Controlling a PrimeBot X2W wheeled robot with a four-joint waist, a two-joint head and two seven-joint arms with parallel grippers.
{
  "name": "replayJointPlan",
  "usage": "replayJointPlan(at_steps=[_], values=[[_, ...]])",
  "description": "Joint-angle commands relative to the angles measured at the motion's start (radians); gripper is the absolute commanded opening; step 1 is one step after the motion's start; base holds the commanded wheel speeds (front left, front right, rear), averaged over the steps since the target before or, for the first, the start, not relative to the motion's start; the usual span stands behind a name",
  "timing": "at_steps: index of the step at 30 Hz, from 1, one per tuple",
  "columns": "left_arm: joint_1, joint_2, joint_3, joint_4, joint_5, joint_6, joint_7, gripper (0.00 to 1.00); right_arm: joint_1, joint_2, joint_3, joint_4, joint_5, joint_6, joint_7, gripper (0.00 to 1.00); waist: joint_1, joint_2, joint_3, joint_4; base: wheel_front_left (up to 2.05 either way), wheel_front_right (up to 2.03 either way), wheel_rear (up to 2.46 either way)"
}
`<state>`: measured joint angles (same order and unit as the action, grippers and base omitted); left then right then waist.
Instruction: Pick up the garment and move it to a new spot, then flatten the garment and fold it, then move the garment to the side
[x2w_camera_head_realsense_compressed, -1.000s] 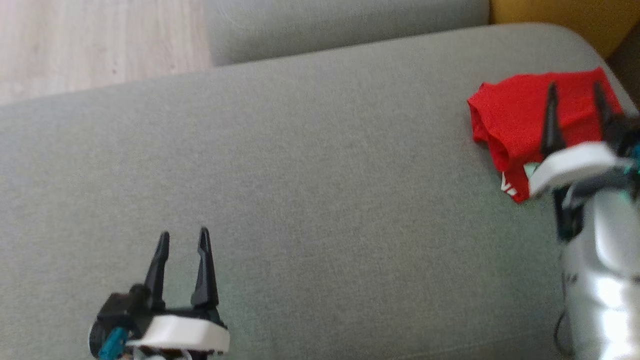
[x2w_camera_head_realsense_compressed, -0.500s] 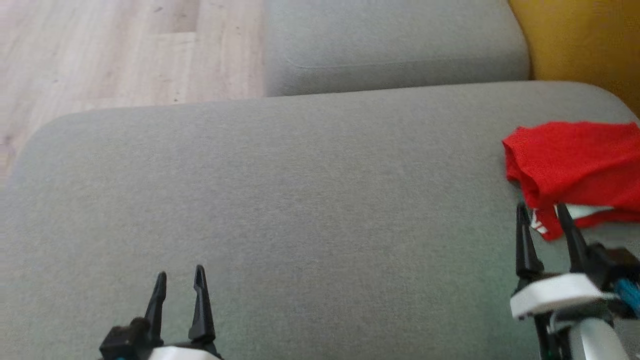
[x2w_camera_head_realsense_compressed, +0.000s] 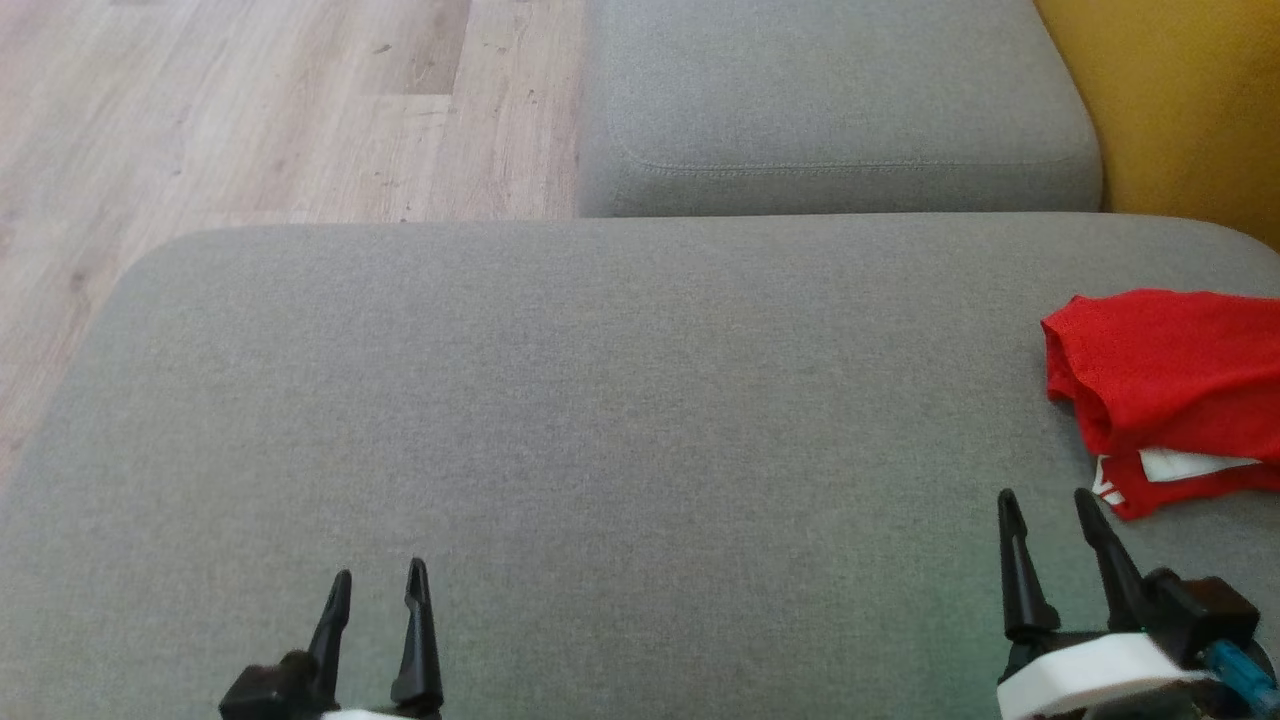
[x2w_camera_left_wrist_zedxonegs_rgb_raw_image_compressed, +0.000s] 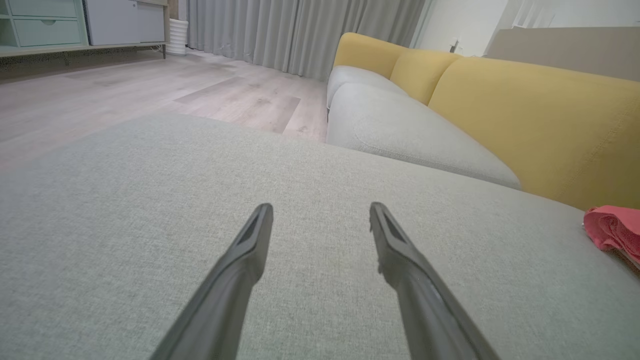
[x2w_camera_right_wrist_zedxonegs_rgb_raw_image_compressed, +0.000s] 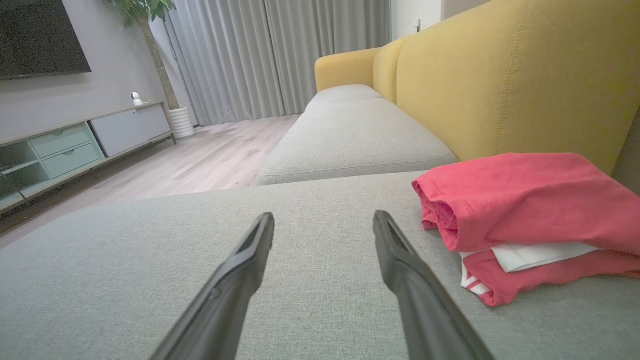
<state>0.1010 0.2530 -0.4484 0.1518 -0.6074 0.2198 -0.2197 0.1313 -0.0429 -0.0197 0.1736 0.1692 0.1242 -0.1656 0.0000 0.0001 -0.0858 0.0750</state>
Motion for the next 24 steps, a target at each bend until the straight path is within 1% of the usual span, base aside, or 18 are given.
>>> replayJointPlan(at_steps=[1, 8, 9, 12, 15, 24], values=[[-0.029, 0.018, 0.034, -0.027, 0.001, 0.003, -0.001, 1.0, -0.031, -0.007, 0.028, -0.037, 0.006, 0.007, -0.004, 1.0, 0.0, -0.0001, -0.001, 0.0, 0.0, 0.0, 0.0], [-0.029, 0.025, 0.025, -0.039, 0.002, 0.006, 0.01, 1.0, -0.033, -0.007, 0.042, -0.029, 0.007, 0.007, -0.006, 1.0, 0.0, -0.0001, -0.002, 0.003, 0.0, 0.0, 0.0], [0.011, 0.011, -0.005, -0.006, 0.001, 0.001, 0.015, 0.0, 0.002, 0.0, 0.018, 0.003, 0.0, 0.0, 0.0, 0.0, 0.0, -0.0001, -0.002, 0.002, 0.0, 0.0, 0.0], [0.019, 0.002, -0.008, 0.034, -0.001, 0.0, 0.018, 0.0, 0.009, 0.001, 0.018, 0.05, 0.001, 0.0, 0.0, 0.0, 0.0, -0.0001, -0.002, 0.002, 0.0, 0.0, 0.0], [0.029, -0.003, -0.005, 0.051, -0.008, -0.002, 0.019, 0.0, 0.013, 0.001, 0.017, 0.073, 0.01, 0.0, 0.002, 0.0, 0.0, -0.0001, -0.001, 0.002, 0.0, 0.0, 0.0], [0.012, -0.016, 0.034, 0.054, -0.082, -0.027, 0.04, 0.0, -0.005, 0.0, 0.01, 0.073, 0.114, 0.0, 0.022, 0.0, 0.0, -0.0001, 0.005, -0.004, 0.0, 0.0, 0.0]])
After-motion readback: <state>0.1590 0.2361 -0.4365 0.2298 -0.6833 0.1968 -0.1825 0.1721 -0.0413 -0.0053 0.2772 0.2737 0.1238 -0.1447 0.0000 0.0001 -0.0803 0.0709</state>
